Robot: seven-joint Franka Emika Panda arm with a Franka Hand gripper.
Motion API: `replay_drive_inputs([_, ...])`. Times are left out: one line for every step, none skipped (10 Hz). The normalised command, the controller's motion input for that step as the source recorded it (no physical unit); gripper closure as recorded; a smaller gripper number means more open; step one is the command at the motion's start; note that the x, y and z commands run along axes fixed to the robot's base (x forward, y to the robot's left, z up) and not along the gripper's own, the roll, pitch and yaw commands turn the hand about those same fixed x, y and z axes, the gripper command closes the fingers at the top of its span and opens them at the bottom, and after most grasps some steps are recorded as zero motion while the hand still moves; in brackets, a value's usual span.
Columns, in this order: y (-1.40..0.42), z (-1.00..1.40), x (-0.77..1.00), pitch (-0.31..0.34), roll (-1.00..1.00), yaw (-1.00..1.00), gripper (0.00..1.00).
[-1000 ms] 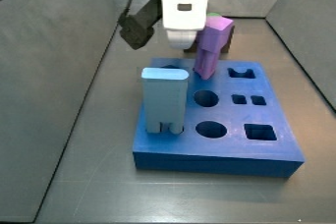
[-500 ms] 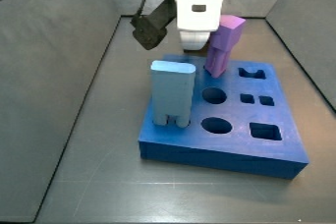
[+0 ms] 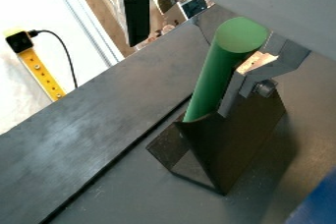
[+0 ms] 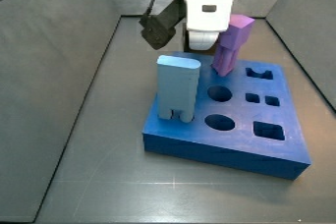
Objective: Pick up the oval object. Move up. Place the oval object on the fixture. Regrasp the oval object. Move to above the board. Insert the oval object.
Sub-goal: Regrasp the oval object.
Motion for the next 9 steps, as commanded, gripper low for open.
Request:
replay_drive_inputs([-0.01, -0.02, 0.61, 0.130, 0.10, 0.08, 0.00])
replay_drive_inputs([-0.01, -0.02, 0.58, 0.129, 0.10, 0.08, 0.00])
replay_drive_inputs([-0.01, -0.03, 0.51, 0.132, 0.09, 0.09, 0.00])
replay_drive_inputs([-0.01, -0.03, 0.47, 0.137, 0.09, 0.09, 0.00])
replay_drive_inputs([-0.01, -0.03, 0.43, 0.138, 0.09, 0.09, 0.00])
replay_drive_inputs([-0.01, -0.02, 0.39, 0.137, 0.09, 0.09, 0.00])
replay_drive_inputs([-0.01, -0.02, 0.35, 0.140, 0.09, 0.09, 0.00])
replay_drive_inputs([-0.01, -0.02, 0.32, 0.141, 0.09, 0.10, 0.00])
replay_drive_inputs([-0.01, -0.02, 0.30, 0.143, 0.09, 0.10, 0.00])
